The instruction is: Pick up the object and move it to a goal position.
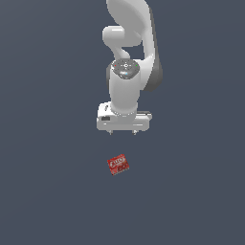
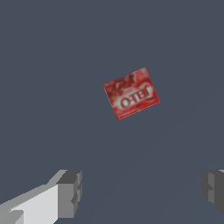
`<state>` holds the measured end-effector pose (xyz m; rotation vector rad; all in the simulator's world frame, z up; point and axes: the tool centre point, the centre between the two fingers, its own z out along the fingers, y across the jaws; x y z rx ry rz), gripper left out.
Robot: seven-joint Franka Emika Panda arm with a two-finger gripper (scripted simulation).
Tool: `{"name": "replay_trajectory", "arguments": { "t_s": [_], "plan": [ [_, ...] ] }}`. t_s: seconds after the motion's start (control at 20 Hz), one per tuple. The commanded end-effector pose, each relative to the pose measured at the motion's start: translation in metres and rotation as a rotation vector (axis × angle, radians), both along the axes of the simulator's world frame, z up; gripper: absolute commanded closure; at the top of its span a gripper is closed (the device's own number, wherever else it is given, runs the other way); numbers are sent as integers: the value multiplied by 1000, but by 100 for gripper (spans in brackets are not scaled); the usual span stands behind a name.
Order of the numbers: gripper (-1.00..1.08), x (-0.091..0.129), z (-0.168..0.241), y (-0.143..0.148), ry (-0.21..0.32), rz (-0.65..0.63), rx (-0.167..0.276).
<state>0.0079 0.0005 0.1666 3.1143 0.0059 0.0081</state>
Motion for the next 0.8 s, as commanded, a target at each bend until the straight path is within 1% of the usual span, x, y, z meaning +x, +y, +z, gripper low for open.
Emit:
{"name": "replay_trajectory", "arguments": {
  "t_s": [0.0,0.4,0.75],
  "plan": [
    [-92,1,-1,0,1,-10,1],
    [-92,8,-8,-2,0,-106,7],
    [-92,21,-20,-5,-1,-264,15]
  ]
}}
